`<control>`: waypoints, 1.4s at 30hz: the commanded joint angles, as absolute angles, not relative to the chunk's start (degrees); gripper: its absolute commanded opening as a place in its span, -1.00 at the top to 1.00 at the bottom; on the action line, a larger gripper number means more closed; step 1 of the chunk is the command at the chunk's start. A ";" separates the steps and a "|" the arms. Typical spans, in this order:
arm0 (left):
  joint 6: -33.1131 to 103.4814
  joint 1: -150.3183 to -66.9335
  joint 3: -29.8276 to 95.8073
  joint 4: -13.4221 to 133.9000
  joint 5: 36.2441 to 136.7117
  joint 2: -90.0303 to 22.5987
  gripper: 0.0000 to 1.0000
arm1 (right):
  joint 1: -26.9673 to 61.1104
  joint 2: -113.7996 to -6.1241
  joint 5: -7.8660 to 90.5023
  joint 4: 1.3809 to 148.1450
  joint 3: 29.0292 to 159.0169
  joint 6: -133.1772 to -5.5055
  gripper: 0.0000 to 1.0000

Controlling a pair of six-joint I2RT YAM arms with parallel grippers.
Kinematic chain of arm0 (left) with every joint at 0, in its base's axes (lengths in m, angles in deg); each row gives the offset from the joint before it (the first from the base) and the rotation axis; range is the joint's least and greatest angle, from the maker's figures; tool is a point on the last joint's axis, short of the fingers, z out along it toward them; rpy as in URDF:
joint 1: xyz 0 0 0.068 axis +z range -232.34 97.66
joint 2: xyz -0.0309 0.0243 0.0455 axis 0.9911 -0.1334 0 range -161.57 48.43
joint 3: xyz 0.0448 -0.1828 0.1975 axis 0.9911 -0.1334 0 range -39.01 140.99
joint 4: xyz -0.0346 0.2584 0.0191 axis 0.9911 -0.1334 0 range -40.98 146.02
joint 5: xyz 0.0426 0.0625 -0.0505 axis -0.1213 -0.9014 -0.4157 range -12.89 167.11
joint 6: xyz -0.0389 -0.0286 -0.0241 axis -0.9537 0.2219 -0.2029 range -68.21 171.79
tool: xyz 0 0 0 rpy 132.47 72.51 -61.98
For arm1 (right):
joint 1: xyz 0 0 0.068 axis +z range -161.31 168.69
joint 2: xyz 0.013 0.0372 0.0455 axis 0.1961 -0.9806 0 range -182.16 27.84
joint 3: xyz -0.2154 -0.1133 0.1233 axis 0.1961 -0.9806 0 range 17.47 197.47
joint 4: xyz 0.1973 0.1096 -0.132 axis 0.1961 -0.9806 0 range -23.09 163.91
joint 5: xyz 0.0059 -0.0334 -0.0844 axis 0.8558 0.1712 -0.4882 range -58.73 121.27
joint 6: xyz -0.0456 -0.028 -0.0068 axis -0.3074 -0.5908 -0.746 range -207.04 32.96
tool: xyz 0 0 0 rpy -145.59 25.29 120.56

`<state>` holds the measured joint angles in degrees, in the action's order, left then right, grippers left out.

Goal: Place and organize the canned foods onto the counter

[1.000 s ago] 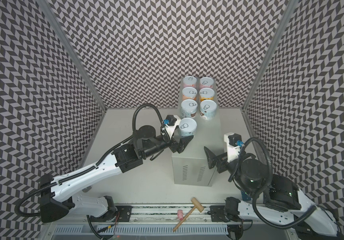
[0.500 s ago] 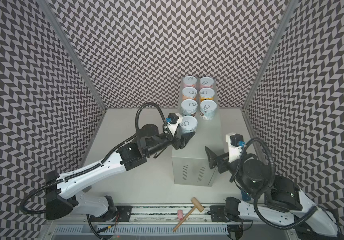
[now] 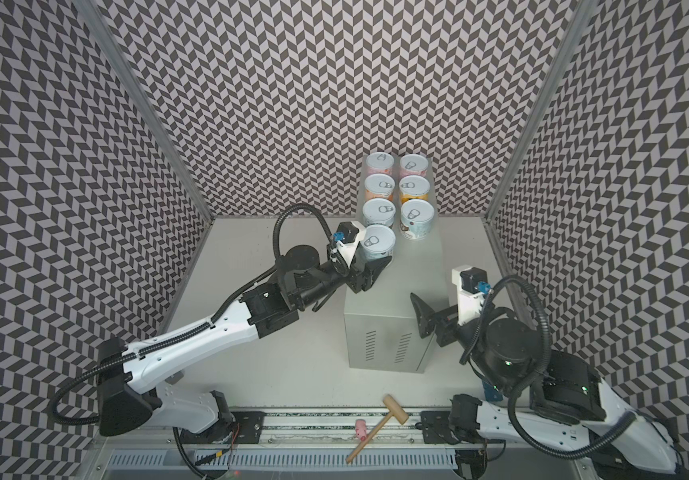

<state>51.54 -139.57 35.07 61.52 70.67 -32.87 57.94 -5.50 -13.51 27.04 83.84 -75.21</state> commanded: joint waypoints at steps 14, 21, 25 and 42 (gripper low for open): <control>51.79 -139.11 35.70 58.13 71.19 -34.59 -0.59 | 57.95 -5.80 -13.92 28.99 83.79 -75.35 -0.99; 51.79 -139.11 35.77 58.10 71.99 -34.52 -0.61 | 57.96 -5.77 -14.00 28.91 83.92 -75.51 -0.99; 51.79 -139.11 35.83 58.30 73.03 -34.80 -0.55 | 58.02 -5.89 -14.25 29.17 83.74 -75.73 -0.98; 51.79 -138.94 36.14 58.39 72.71 -35.64 -0.53 | 57.98 -5.20 -14.43 28.99 83.21 -75.27 -0.98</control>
<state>51.82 -139.28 36.43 61.58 72.83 -34.44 57.94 -5.59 -13.68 27.06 83.84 -75.47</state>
